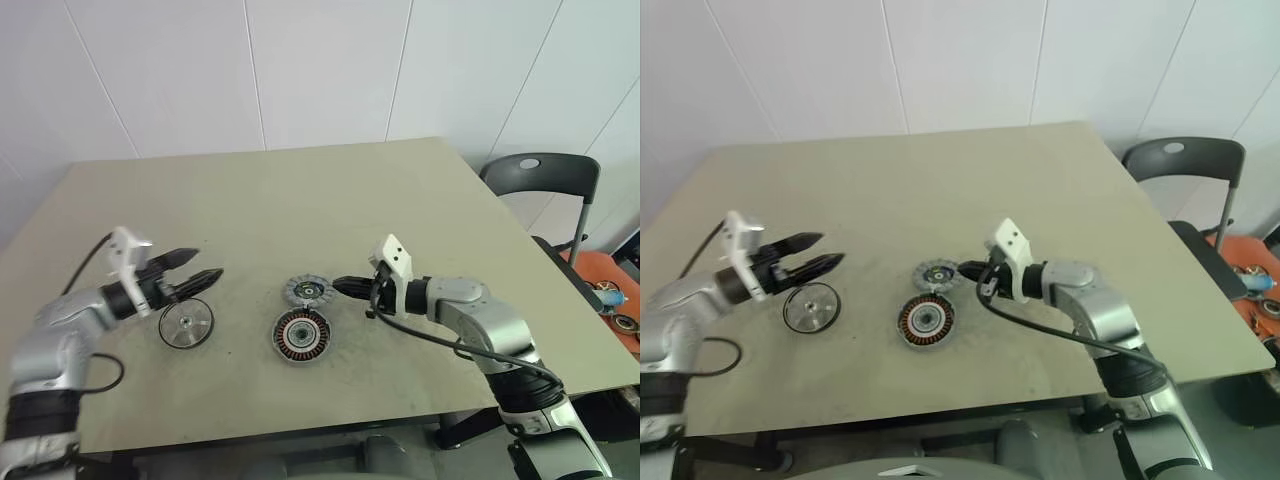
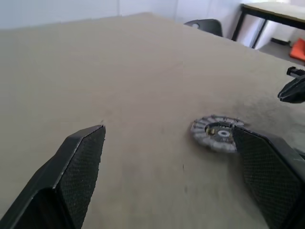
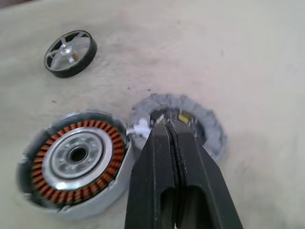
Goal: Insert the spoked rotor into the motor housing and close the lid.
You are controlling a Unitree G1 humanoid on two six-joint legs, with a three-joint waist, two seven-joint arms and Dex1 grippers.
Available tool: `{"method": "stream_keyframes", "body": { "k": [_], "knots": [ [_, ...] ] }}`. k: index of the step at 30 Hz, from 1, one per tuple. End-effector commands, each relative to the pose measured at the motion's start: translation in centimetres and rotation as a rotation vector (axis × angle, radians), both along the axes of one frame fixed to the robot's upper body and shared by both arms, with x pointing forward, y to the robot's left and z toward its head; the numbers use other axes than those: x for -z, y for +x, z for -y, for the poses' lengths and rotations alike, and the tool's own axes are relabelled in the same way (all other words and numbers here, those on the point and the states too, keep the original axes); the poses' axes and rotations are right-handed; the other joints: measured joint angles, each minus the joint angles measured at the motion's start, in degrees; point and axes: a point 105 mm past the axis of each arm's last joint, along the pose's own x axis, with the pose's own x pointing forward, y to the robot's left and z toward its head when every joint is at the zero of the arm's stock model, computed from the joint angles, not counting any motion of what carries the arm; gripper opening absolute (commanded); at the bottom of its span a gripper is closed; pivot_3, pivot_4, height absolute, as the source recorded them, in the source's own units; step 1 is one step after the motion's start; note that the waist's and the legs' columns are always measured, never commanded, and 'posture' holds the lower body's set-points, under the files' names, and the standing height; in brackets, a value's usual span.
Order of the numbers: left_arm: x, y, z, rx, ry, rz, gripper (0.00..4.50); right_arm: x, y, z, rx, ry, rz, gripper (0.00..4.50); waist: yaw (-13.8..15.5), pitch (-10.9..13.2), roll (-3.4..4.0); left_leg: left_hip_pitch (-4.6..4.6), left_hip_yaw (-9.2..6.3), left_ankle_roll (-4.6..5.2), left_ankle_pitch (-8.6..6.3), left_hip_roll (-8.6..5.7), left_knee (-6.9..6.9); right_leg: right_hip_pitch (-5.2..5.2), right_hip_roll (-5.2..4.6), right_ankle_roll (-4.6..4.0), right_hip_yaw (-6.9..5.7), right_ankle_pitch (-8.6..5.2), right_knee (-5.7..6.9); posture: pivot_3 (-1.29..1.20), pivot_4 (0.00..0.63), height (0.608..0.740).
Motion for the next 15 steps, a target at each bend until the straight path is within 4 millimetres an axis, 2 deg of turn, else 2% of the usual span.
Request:
{"method": "stream_keyframes", "body": {
  "k": [1,5,8,12,15],
  "knots": [
    [-2.6,-2.1,-1.3,-0.040,-0.068,0.017,4.50,-1.7,-0.6,-1.6,-0.128,-0.033,0.170,0.02,0.17,0.01,0.00,0.00,0.00,0.03,-0.02,0.00,0.00,0.01,0.00,0.00,0.00,0.00,-0.01,0.00,0.000,0.740],
    [-1.2,-3.8,-2.2,-0.113,-0.125,-0.127,4.50,-1.9,-0.6,-1.5,-0.170,-0.015,0.208,0.02,0.49,0.03,-0.01,0.02,-0.03,0.05,-0.03,0.00,0.01,0.08,-0.01,0.00,-0.01,-0.01,-0.03,0.00,0.000,0.740],
    [-0.4,-5.0,-2.2,-0.131,-0.179,-0.176,4.50,-1.8,0.0,-1.2,-0.144,-0.026,0.224,0.02,0.23,0.03,0.00,0.13,-0.02,0.06,-0.03,-0.01,0.01,0.19,0.00,-0.01,-0.01,-0.01,0.00,0.00,0.000,0.740],
    [1.3,-4.2,-1.3,-0.174,-0.258,-0.200,4.50,-2.1,2.0,-0.1,-0.051,-0.032,0.245,0.02,0.37,0.06,0.04,0.21,-0.02,0.03,-0.02,-0.01,0.01,0.26,0.01,-0.04,-0.01,0.00,0.03,0.00,0.000,0.740],
    [3.1,-3.7,-1.5,-0.292,-0.244,-0.219,4.50,-2.5,2.8,0.8,0.009,-0.022,0.246,0.02,0.37,0.04,0.03,0.23,-0.03,-0.01,0.00,0.00,0.02,0.27,0.01,-0.08,-0.01,0.02,0.03,0.00,0.000,0.740]
  ]
}}
